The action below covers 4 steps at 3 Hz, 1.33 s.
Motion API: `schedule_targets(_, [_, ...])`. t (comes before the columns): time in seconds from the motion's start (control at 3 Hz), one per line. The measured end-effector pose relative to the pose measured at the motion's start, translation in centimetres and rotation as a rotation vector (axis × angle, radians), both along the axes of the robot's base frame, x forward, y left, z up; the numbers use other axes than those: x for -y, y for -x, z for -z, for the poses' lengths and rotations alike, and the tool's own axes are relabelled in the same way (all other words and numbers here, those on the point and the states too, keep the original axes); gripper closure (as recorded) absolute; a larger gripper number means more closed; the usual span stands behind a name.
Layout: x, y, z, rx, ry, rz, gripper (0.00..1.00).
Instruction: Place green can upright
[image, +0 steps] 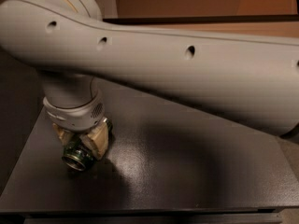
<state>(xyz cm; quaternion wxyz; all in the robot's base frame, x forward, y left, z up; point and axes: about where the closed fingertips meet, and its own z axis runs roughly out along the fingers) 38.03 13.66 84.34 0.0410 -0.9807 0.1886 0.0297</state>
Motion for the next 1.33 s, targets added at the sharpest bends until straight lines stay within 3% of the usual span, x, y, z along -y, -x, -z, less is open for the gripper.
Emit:
schedule_targets(0.33, [-0.2, -0.5, -1.1, 0.004, -0.018, 0.018, 0.87])
schedule_targets(0.67, [-0.6, -2.6, -3.1, -0.027, -0.057, 0.091, 1.00])
schedule_targets(1.0, [-0.8, -5.6, -5.2, -0.100, -0.124, 0.215, 1.00])
schedule_targets(1.33, [-0.2, -8.6, -6.8, -0.212, -0.217, 0.373, 1.00])
